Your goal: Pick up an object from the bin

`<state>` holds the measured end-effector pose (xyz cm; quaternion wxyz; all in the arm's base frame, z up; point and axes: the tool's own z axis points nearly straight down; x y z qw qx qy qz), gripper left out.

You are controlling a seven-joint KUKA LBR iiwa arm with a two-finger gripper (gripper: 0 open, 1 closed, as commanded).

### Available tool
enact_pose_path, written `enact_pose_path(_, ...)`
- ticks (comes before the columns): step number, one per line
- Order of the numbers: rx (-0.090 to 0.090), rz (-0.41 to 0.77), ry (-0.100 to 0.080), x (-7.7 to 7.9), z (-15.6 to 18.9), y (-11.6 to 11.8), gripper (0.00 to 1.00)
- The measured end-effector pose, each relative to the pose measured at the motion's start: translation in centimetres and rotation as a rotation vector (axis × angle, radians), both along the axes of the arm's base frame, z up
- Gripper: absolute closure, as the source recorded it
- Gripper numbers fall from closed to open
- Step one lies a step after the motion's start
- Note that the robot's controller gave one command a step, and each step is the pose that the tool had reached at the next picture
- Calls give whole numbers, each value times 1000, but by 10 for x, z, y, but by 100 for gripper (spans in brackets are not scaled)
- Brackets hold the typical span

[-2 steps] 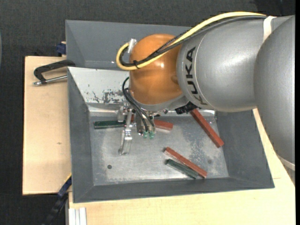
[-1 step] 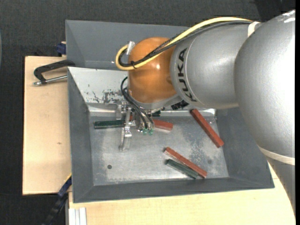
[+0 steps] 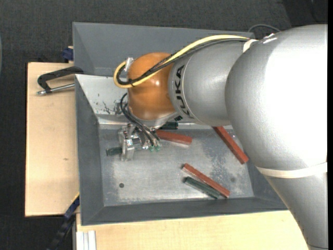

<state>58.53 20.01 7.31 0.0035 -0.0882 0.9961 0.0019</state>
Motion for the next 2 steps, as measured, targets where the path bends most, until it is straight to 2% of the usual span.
enact_pose_path(1, 0, 0, 0, 0, 0, 0, 100)
enact_pose_path(2, -1, -10, 1, -5, 139, -6, 100)
